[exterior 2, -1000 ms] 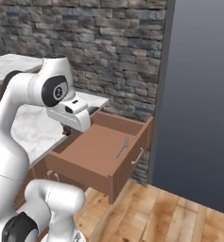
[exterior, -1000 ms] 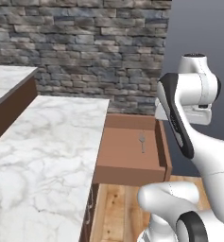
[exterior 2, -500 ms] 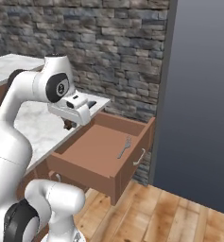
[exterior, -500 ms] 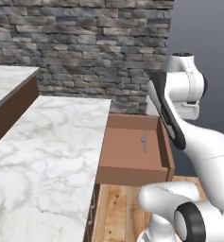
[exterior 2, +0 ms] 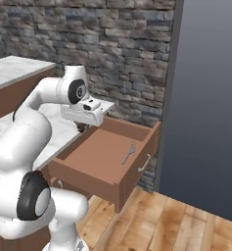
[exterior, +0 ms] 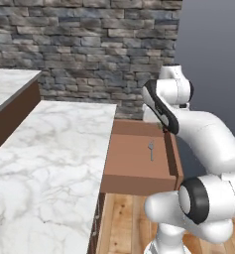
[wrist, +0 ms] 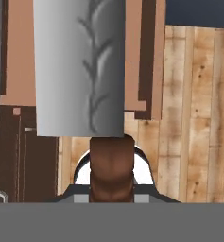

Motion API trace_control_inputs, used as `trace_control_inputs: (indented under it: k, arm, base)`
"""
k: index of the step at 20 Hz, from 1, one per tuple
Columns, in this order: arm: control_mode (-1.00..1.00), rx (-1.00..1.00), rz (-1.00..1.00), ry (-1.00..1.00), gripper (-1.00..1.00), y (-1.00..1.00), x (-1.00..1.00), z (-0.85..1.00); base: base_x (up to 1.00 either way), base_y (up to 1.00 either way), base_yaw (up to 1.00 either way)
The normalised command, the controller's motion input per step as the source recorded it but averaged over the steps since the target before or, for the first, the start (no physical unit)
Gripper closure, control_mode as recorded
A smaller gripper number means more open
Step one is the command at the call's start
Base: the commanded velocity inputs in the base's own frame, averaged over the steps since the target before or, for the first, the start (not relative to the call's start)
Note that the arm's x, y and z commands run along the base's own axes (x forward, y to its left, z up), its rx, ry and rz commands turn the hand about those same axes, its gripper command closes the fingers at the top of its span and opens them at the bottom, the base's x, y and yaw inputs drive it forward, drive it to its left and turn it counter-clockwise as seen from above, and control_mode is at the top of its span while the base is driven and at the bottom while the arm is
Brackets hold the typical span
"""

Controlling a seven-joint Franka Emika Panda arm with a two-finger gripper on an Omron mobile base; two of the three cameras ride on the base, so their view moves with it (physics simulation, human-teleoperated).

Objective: Pick up the metallic utensils from the counter and place them in the open drawer. Make sure not to pick up any wooden utensils.

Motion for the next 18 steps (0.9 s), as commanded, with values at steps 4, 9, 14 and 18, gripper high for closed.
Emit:
trace_control_inputs:
  k: [4,9,14,18]
  arm:
    - [-1.0,0.0,0.01,0.1,1.0,0.0,0.78,-0.78]
    - [-1.0,0.01,0.0,0.02,1.0,-0.01,0.35,-0.73]
    - [-1.0,0.01,0.0,0.0,1.0,-0.04,0.22,-0.55]
    - [-1.0,0.0,0.0,0.0,1.0,-0.01,0.34,-0.54]
  base:
    - [0.0,0.0,0.0]
    - [0.0,0.0,0.0]
    - [0.0,0.0,0.0]
    - [0.0,0.0,0.0]
